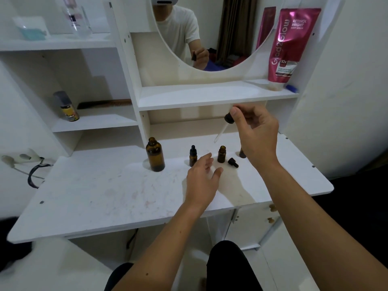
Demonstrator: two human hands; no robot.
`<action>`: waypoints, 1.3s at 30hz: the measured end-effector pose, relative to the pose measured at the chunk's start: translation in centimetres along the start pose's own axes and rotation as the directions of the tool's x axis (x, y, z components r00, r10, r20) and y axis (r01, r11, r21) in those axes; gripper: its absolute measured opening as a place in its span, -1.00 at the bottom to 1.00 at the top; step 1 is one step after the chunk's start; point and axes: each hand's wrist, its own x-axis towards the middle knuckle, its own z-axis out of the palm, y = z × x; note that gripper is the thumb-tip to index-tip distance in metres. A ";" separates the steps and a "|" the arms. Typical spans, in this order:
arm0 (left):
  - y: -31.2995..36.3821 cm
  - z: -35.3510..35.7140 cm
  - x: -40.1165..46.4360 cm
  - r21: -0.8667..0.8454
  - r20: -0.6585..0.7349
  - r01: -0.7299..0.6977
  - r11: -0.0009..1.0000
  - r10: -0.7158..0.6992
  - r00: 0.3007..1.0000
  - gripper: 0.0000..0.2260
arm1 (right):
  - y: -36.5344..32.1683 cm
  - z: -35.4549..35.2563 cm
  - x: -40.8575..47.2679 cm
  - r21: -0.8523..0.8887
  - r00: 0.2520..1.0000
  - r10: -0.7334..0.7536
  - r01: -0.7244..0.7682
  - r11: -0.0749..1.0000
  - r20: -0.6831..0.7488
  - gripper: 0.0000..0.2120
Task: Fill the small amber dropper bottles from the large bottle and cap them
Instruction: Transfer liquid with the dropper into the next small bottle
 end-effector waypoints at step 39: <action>-5.7 -12.7 1.8 -0.182 -0.363 0.051 0.982 -0.115 0.925 -0.59 | -1.7 15.5 -2.3 0.006 0.926 -0.069 0.072 0.997 0.372 -0.87</action>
